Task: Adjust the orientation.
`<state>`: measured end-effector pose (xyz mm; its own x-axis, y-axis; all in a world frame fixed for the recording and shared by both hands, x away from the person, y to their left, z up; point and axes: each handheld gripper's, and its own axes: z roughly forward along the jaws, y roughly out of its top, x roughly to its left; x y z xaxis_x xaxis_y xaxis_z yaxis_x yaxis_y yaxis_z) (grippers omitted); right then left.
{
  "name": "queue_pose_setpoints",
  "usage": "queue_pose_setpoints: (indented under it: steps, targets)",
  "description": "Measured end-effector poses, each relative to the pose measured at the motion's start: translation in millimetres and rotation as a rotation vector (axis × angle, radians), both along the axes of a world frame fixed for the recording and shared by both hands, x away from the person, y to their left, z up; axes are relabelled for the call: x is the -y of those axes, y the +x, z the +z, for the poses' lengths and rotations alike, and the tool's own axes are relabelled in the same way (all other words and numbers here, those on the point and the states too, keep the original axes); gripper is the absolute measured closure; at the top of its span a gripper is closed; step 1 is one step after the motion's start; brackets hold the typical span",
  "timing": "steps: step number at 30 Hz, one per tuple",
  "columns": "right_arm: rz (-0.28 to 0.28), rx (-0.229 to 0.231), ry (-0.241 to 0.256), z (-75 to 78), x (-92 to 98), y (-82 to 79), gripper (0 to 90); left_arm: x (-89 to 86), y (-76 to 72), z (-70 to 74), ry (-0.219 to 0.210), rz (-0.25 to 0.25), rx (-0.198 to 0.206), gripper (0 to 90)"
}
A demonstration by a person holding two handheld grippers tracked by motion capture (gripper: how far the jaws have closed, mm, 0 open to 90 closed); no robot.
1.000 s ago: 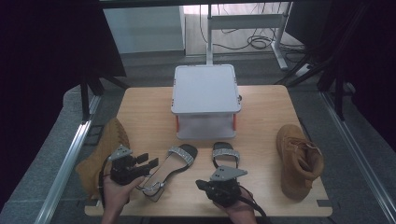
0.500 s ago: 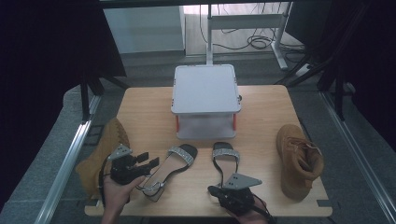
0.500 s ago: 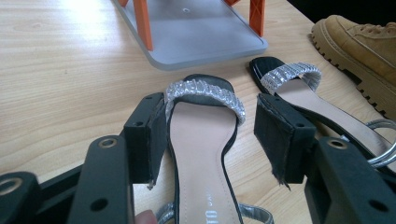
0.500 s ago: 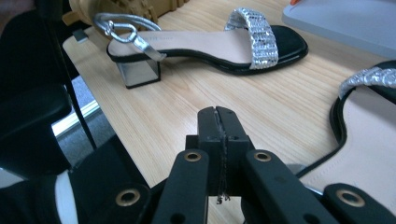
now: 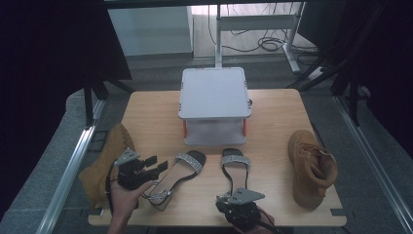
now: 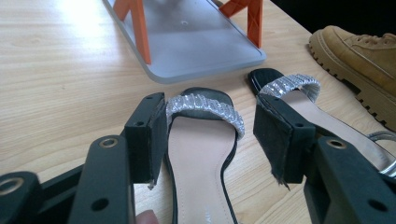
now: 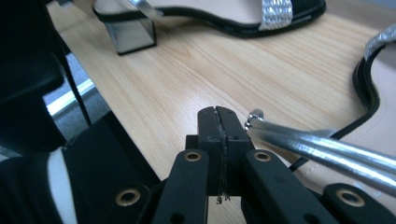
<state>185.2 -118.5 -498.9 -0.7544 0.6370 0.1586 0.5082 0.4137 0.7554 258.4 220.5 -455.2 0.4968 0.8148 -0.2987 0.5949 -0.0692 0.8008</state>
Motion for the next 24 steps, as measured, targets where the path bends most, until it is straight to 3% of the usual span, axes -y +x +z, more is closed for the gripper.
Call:
queue_pose_setpoints:
  steps: [14, 24]
  targets:
    - [-0.063, 0.009, -0.064, -7.2, 7.6, 0.3, 89.9, -0.9, 2.3, -0.3, 0.007, -0.015, -0.013, 43.8]
    - [-0.101, 0.001, -0.062, -6.5, 29.4, -3.7, 89.9, 1.0, 1.8, -1.1, 0.021, -0.029, -0.021, 43.0]
